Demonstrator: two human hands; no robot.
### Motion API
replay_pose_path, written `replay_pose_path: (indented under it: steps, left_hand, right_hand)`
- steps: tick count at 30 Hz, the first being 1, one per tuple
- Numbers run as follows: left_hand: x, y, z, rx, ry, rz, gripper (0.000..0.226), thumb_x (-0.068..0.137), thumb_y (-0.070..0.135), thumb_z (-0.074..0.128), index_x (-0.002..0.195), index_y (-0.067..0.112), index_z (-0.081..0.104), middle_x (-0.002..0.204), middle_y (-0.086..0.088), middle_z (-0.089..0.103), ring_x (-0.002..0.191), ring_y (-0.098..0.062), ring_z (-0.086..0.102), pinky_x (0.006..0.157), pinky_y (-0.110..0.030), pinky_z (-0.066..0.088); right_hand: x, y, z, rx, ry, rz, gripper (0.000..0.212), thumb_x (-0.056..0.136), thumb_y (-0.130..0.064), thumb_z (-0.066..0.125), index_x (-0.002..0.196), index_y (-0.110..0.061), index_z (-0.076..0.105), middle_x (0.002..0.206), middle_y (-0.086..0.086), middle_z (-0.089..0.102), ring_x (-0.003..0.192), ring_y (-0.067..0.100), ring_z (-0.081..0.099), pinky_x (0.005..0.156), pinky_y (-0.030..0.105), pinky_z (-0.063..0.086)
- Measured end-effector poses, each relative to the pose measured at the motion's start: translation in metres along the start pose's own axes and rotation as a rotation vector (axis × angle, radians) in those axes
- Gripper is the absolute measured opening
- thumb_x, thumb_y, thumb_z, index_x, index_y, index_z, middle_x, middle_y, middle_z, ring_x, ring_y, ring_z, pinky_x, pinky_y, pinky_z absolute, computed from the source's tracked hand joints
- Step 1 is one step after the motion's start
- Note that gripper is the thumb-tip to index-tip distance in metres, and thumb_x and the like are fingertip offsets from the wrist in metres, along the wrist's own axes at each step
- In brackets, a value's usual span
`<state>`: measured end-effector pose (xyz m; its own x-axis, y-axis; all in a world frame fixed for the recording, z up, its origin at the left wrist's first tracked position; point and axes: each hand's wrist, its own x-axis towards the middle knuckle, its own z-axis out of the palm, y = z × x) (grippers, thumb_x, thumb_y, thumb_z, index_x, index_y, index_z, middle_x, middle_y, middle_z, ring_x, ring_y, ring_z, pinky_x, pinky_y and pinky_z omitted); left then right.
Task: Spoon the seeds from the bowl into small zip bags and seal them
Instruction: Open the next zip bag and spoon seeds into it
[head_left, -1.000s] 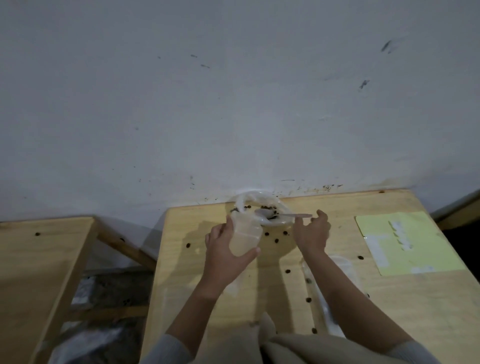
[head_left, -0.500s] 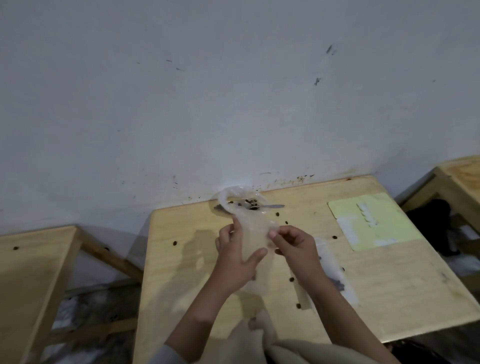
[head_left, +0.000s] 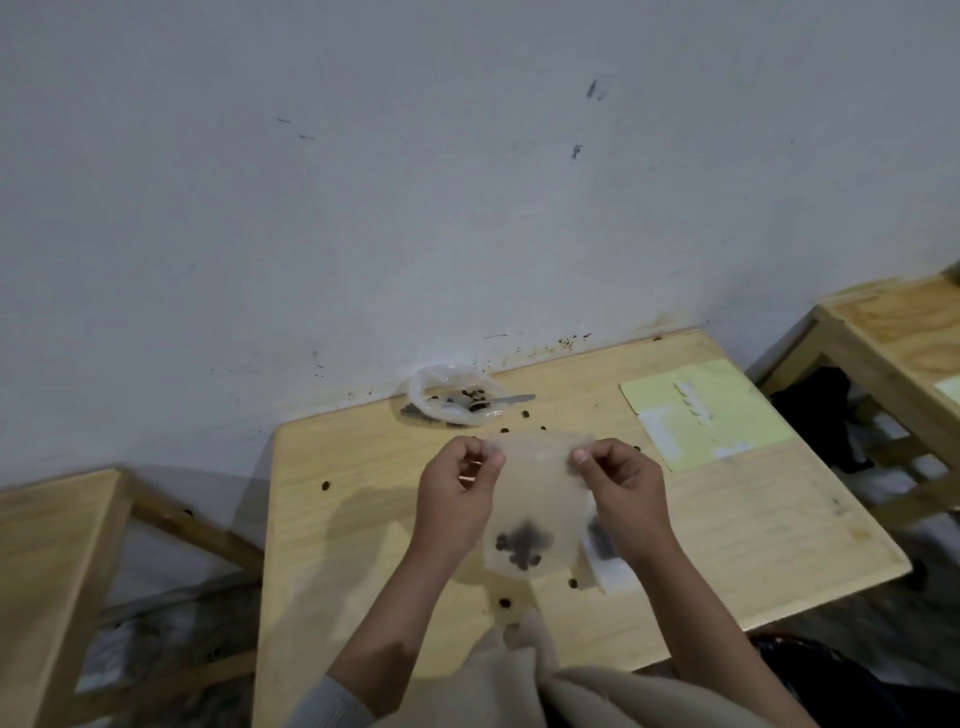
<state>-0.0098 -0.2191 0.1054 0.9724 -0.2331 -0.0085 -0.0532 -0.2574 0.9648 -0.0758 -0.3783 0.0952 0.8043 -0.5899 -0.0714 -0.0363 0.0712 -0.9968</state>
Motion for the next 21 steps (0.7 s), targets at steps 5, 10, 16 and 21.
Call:
replay_pose_path:
  steps: [5, 10, 16, 21]
  left_hand:
    - [-0.002, 0.002, 0.012, 0.037, -0.003, 0.007, 0.012, 0.091, 0.016, 0.060, 0.080, 0.012, 0.058, 0.072, 0.001, 0.058, 0.064, -0.006, 0.051, 0.058, -0.012, 0.040]
    - [-0.001, 0.005, 0.017, 0.000, -0.005, 0.045, 0.015, 0.092, 0.010, 0.058, 0.077, 0.013, 0.057, 0.070, 0.003, 0.057, 0.062, -0.006, 0.050, 0.059, -0.013, 0.041]
    - [0.001, 0.006, 0.024, -0.157, -0.036, -0.023, 0.015, 0.091, 0.011, 0.061, 0.077, 0.006, 0.058, 0.064, 0.001, 0.058, 0.064, -0.015, 0.053, 0.061, -0.021, 0.044]
    - [0.002, 0.009, 0.030, -0.240, -0.126, -0.061, 0.016, 0.081, 0.021, 0.073, 0.082, 0.007, 0.068, 0.074, -0.002, 0.067, 0.072, -0.018, 0.063, 0.068, -0.028, 0.051]
  right_hand:
    - [-0.001, -0.002, -0.004, 0.008, 0.036, 0.009, 0.023, 0.087, -0.002, 0.063, 0.067, -0.012, 0.058, 0.067, 0.003, 0.060, 0.063, 0.009, 0.055, 0.060, 0.020, 0.047]
    - [-0.006, -0.010, -0.005, 0.084, -0.030, 0.060, 0.018, 0.085, -0.007, 0.067, 0.069, -0.012, 0.061, 0.072, 0.007, 0.062, 0.073, 0.021, 0.056, 0.070, 0.034, 0.047]
    - [-0.004, -0.018, -0.006, 0.062, -0.053, 0.086, 0.008, 0.083, -0.003, 0.067, 0.076, -0.008, 0.069, 0.073, 0.005, 0.070, 0.074, 0.023, 0.064, 0.074, 0.042, 0.054]
    - [-0.004, -0.022, -0.010, 0.114, -0.132, 0.045, 0.014, 0.084, 0.001, 0.064, 0.077, -0.011, 0.069, 0.068, -0.002, 0.071, 0.068, 0.015, 0.067, 0.057, 0.029, 0.054]
